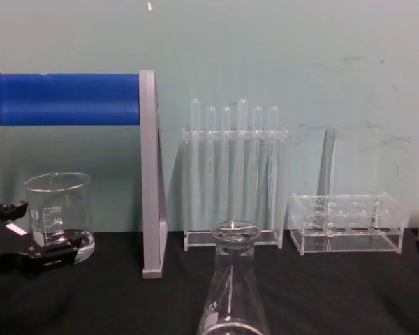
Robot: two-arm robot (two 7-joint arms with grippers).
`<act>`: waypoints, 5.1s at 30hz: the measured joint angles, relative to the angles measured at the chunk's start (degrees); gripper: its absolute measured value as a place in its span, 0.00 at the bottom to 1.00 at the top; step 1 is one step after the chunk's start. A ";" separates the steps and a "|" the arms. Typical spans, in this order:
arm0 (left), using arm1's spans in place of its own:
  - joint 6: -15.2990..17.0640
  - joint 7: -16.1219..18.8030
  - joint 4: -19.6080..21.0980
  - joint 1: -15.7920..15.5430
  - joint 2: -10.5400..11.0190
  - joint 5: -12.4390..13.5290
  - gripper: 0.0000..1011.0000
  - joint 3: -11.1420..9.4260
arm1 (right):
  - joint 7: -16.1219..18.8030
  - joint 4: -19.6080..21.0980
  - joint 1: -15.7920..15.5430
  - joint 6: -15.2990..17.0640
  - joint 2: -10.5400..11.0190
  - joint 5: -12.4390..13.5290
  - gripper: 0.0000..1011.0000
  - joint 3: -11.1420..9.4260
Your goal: Grasp the erlenmeyer flask with one hand, shake it three times, then place it back.
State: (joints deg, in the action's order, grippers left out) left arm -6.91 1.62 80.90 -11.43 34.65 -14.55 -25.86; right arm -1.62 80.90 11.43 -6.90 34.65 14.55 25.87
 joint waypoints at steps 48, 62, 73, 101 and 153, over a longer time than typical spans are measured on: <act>0.00 0.00 0.00 0.00 0.00 0.00 0.99 0.00 | 10.88 2.35 -0.85 0.98 -0.16 5.81 0.99 -1.91; 0.00 0.00 0.00 0.00 0.00 0.00 0.99 0.00 | 25.51 6.31 -0.95 4.75 -0.96 12.95 0.99 -1.10; 0.00 0.00 0.00 0.00 0.00 0.00 0.99 0.00 | 32.79 6.47 0.52 7.77 -2.86 14.73 0.99 0.74; 0.00 0.00 0.00 0.00 0.00 0.00 0.99 0.00 | 37.97 2.01 6.13 7.74 -6.40 13.62 0.99 5.64; 0.00 0.00 0.00 0.00 0.00 0.00 0.99 0.00 | 39.54 -5.36 11.94 6.96 -10.92 12.02 0.65 8.18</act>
State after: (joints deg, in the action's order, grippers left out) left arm -6.91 1.62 80.90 -11.43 34.65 -14.55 -25.86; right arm 37.91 75.55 23.37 0.06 23.73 26.57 34.05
